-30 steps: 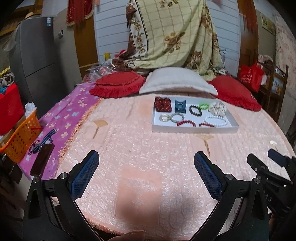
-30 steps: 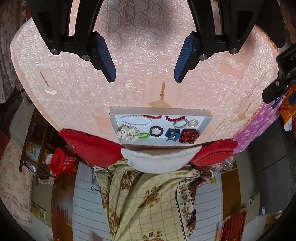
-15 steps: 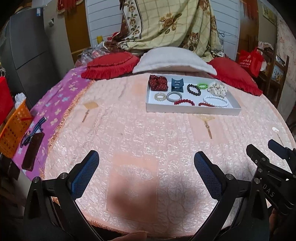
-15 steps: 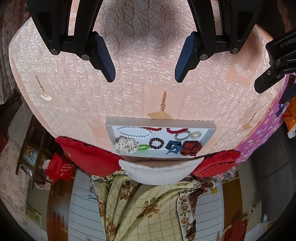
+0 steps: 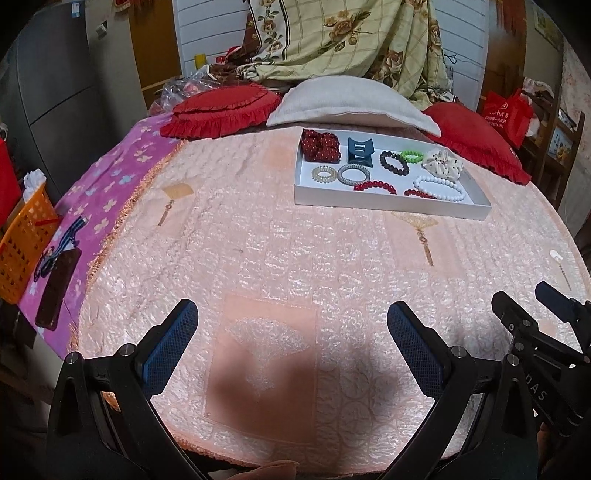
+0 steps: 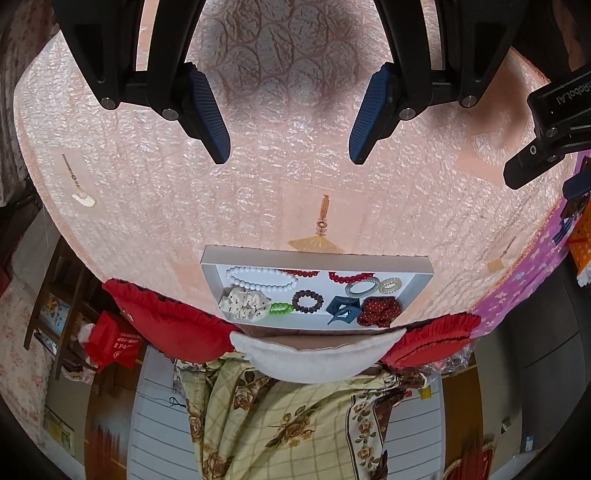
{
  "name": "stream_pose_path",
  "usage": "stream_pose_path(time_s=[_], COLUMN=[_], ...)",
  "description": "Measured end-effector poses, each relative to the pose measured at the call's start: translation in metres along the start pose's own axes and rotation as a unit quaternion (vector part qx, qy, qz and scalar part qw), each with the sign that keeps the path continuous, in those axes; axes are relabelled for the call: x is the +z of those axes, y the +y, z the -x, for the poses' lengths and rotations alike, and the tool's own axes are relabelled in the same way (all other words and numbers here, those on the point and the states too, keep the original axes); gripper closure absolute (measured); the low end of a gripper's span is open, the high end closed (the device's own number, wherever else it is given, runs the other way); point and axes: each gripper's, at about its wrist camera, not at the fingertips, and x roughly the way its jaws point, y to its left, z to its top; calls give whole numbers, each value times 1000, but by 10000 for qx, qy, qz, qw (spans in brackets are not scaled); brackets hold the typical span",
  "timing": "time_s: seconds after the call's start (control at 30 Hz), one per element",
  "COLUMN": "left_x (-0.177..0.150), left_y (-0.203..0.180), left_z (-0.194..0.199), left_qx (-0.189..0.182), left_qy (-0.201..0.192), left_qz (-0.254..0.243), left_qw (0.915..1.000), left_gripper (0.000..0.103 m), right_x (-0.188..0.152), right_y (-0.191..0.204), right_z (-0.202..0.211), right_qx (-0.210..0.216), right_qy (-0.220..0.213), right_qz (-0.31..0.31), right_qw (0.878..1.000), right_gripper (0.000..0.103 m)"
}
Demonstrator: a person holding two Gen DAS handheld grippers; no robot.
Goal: Organize jewelry
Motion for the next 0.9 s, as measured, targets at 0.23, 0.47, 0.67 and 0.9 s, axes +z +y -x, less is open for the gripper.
stream_pose_path(time_s=[0.23, 0.47, 0.67, 0.9], left_x=[-1, -2, -3, -4], left_y=[0, -1, -1, -1], left_z=[-6, -12, -14, -18], left_qx=[-26, -54, -53, -40], left_qy=[119, 237, 270, 318], left_qz=[5, 9, 10, 7], left_qw=[9999, 9997, 9996, 9995], left_gripper=[0, 1, 0, 0], right_x=[-1, -2, -3, -4], right_y=[1, 2, 3, 4], right_z=[-6, -10, -12, -13], right_qx=[-1, 8, 18, 14], right_qy=[78, 138, 162, 174], right_qz=[1, 9, 25, 38], right_qw=[10000, 9999, 9999, 9998], right_gripper=[38, 38, 38, 38])
